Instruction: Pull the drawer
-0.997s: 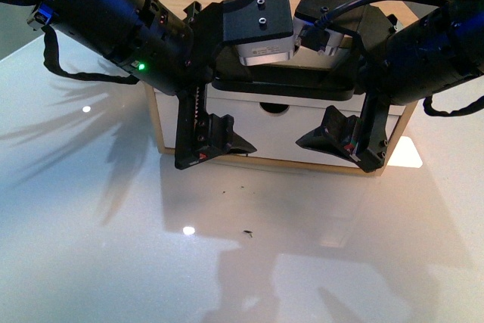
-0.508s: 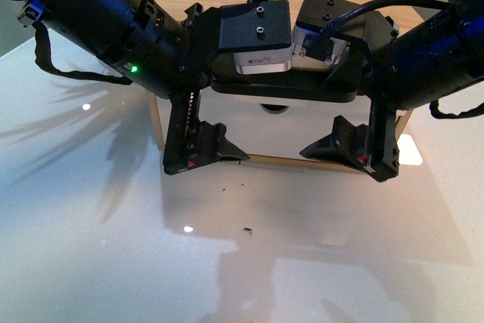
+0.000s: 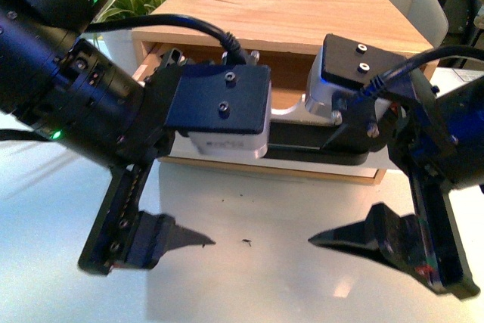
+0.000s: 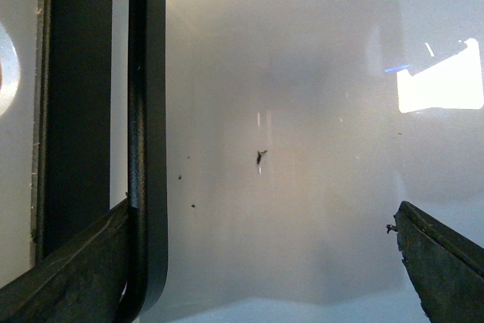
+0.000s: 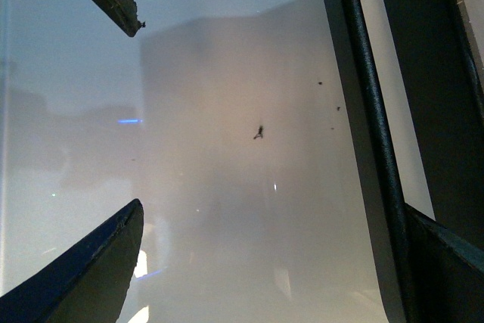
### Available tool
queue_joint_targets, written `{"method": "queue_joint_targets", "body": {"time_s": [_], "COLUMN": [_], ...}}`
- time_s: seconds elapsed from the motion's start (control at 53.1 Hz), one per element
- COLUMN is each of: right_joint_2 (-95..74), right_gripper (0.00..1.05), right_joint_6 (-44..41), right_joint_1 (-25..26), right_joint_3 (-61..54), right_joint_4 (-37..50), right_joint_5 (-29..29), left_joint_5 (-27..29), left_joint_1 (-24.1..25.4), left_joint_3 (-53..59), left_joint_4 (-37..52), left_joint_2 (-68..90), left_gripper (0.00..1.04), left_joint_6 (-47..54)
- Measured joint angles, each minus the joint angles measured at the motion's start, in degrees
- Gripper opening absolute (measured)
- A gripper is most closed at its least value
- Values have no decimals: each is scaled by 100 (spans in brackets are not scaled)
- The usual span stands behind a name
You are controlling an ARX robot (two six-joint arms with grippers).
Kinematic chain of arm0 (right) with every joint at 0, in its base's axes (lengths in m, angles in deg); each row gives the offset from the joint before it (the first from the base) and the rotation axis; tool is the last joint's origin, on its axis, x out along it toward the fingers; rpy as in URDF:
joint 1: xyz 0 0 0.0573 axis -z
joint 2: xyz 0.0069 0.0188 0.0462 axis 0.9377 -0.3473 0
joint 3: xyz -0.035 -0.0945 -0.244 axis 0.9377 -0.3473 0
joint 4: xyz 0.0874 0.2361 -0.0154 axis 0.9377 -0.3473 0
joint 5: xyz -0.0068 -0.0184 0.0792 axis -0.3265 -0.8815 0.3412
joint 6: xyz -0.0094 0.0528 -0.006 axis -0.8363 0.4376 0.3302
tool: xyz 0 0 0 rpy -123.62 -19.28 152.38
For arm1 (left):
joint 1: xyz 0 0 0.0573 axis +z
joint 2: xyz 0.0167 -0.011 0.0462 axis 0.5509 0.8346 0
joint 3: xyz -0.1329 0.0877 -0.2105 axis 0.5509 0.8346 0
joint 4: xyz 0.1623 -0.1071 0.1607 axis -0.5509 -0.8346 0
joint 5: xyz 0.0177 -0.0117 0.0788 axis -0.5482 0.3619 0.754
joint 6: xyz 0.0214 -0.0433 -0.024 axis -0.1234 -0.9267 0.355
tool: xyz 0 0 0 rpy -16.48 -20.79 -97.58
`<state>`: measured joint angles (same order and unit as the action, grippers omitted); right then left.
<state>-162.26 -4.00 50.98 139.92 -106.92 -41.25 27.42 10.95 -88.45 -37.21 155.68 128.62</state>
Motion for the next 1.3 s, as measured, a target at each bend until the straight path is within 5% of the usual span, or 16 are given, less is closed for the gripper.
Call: {"method": "queue_joint_targets", "body": {"time_s": [0.433,0.64,0.922,1.035,1.298], "right_joint_2": [973,1880,3226,4050,5963], "right_gripper": [96,96,96,96,96], "right_joint_6": [1390,2306,3880,4699,5816], "right_joint_1": [22,120,472,791,1119], "right_joint_3": [-848,-1478,-2688,-3239,-4109], "right_joint_4": [1327,2262,3880,4168,3683], "right_joint_5": [304,131,-999,-1722,-2833], "left_joint_5": [-363,291,1572,2114,1886], "left_joint_1": [-31,37,487,1043,2660], "left_joint_3": [1480,2157,3451,4188,4905], "left_joint_4": [2415,4306,5864,5908,4599], "left_joint_2": [-929,-1744,-3165,-4083,-6059], "left_gripper": [97,97,97,97,97], "left_joint_6": [-1169,-2483,-4247,-5362,-6837]}}
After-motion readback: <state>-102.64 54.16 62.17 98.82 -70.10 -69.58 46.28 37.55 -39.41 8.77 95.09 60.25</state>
